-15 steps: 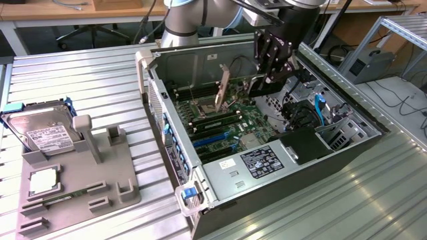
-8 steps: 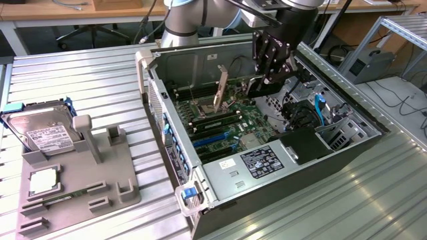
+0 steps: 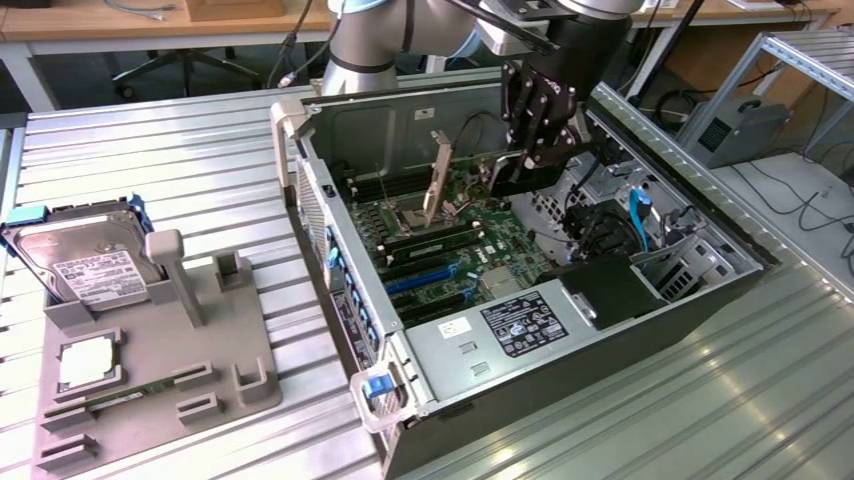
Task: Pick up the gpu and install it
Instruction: 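Insert the gpu into the slot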
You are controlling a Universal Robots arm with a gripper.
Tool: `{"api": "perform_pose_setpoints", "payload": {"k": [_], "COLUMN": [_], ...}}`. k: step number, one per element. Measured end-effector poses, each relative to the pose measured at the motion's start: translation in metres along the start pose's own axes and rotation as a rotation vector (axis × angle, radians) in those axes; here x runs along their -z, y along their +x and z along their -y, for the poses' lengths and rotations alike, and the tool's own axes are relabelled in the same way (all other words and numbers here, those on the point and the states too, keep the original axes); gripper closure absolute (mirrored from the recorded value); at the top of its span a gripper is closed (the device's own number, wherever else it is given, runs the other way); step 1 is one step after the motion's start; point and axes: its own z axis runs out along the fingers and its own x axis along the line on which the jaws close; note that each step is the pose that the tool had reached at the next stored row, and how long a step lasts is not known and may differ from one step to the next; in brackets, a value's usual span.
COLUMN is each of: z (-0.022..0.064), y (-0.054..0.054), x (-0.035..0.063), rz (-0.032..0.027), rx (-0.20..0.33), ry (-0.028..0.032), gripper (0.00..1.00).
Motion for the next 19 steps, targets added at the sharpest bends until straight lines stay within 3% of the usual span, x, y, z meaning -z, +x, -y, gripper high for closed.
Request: {"api": "perform_pose_setpoints", "payload": {"k": [6, 13, 19], "z": [0.0000, -0.0001, -0.0010], "y": [0.000, 0.000, 0.000], "x": [-0.0020, -0.0129, -0.0136], "rz": [0.0001, 0.0000, 0.0001], "rx": [0.000, 0.000, 0.000], "ry": [0.0000, 0.0000, 0.0000], "gripper": [0.73, 0.73, 0.73]}}
